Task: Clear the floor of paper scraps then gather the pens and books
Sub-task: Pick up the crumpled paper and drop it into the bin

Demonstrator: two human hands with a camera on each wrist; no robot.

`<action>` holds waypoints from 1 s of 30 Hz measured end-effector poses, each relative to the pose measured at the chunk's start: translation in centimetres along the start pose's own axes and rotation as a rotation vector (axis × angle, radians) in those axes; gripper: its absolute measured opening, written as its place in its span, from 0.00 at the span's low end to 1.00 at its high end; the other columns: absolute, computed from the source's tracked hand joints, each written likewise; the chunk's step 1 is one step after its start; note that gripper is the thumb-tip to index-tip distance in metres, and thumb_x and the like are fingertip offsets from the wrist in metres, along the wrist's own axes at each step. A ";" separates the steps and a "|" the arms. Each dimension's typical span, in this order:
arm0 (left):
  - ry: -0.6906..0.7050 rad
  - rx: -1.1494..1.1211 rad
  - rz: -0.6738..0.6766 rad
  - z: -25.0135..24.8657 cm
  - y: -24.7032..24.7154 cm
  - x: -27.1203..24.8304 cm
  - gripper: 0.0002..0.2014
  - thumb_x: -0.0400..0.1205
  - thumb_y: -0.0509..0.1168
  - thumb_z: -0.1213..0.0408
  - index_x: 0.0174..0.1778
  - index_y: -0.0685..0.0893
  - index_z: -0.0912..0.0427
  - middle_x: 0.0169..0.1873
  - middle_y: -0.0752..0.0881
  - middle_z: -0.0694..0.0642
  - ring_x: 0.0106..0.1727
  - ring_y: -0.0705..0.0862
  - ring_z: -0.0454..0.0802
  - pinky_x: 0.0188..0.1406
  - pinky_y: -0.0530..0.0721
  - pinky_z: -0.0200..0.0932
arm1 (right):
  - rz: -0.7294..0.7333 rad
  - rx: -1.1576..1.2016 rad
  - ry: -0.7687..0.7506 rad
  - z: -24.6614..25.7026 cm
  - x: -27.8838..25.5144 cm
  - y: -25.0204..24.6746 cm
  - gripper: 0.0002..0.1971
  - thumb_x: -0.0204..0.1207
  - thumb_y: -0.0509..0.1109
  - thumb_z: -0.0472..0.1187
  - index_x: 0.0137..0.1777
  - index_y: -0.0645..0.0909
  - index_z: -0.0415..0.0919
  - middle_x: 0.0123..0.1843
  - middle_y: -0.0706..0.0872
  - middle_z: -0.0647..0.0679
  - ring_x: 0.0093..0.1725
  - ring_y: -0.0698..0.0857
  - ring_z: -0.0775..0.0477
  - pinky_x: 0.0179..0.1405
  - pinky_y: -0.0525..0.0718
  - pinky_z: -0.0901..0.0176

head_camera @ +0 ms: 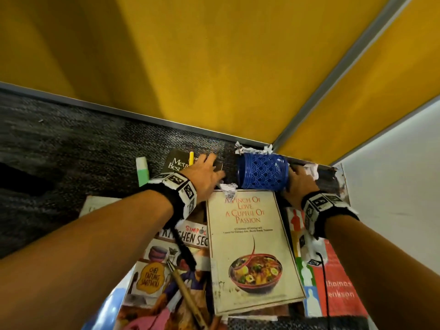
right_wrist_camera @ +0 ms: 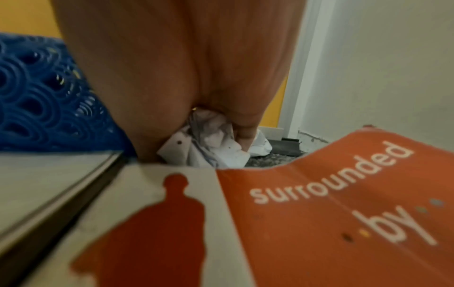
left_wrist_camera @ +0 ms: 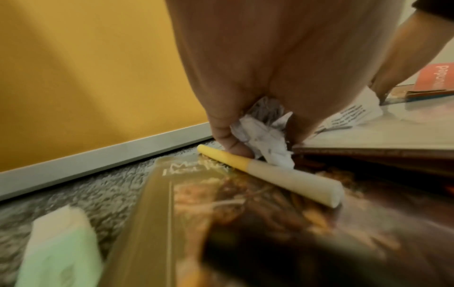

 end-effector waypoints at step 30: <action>-0.270 -0.622 -0.292 -8.6 -4.1 1.0 0.42 0.69 0.75 0.38 0.76 0.70 0.53 0.60 0.83 0.62 0.61 0.83 0.64 0.55 0.84 0.54 | -0.039 0.342 0.212 2.7 -4.0 -5.0 0.12 0.76 0.71 0.45 0.57 0.85 0.43 0.53 0.89 0.36 0.53 0.87 0.35 0.53 0.84 0.49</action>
Point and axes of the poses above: each hand's wrist, its own x-axis towards the middle knuckle, its own y-axis out of the palm, z = x × y, the point moved 1 cm from there along x, towards the middle knuckle
